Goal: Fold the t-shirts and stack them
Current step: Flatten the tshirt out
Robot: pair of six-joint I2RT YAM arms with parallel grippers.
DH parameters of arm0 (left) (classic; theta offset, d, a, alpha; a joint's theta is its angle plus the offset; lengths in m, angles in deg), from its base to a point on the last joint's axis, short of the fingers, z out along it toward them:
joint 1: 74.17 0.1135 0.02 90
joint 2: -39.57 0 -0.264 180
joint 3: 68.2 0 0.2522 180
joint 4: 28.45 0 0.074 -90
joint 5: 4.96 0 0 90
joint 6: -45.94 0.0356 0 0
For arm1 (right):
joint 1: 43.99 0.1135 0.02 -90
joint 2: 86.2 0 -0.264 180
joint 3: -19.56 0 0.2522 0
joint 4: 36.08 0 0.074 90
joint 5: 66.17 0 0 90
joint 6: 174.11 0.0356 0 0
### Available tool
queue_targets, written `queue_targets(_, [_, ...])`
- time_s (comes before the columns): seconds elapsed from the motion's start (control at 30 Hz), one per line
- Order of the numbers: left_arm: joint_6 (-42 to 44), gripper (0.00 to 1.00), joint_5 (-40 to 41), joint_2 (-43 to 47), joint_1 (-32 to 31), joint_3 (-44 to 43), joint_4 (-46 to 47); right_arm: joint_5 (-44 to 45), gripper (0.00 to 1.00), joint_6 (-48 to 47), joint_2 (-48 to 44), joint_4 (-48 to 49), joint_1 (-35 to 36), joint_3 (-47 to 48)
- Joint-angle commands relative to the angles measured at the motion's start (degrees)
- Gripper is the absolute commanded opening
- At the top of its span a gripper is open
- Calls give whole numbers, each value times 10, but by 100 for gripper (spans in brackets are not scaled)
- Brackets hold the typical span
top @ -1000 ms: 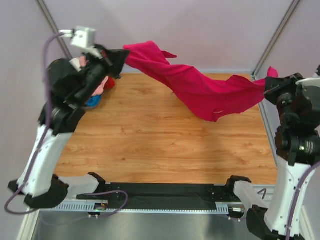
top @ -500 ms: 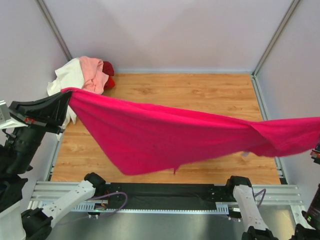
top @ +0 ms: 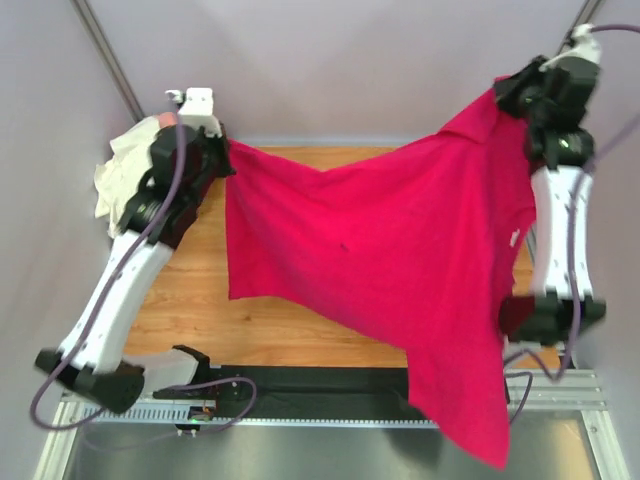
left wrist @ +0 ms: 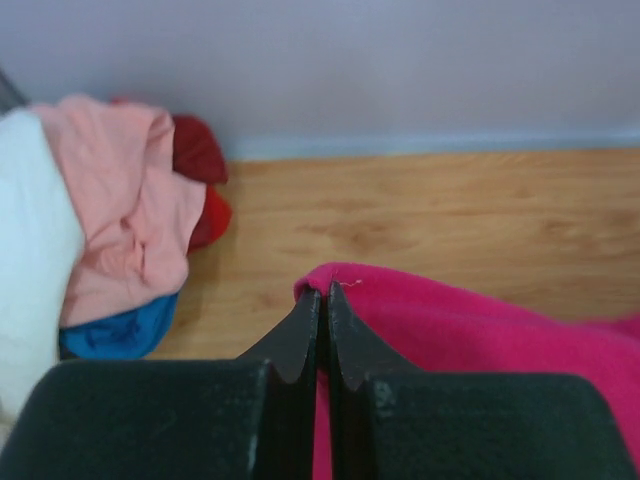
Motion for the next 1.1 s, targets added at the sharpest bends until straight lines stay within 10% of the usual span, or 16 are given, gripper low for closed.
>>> queue_targets(0.0, [-27, 4, 25, -95, 53, 14, 34, -77, 1, 24, 139, 9, 14, 57])
queue_targets(0.03, [-27, 12, 25, -122, 60, 5, 20, -77, 46, 19, 215, -34, 21, 133])
queue_targets(0.07, [-26, 24, 25, -179, 67, -6, 10, -79, 65, 16, 259, -60, 24, 171])
queue_targets(0.1, [-26, 56, 27, -208, 70, -32, -3, -79, 78, 14, 292, -88, 25, 208])
queue_targets(0.23, [-54, 91, 17, -287, 75, -64, -67, -57, 100, 9, 353, -143, 32, 244])
queue_targets(0.73, [-195, 89, -76, -254, 49, 195, 39, 0, 100, 0, 120, 30, 49, -242])
queue_targets(1.07, [-228, 84, -83, -351, -1, 234, 74, -75, 91, 12, 332, 13, 50, -81])
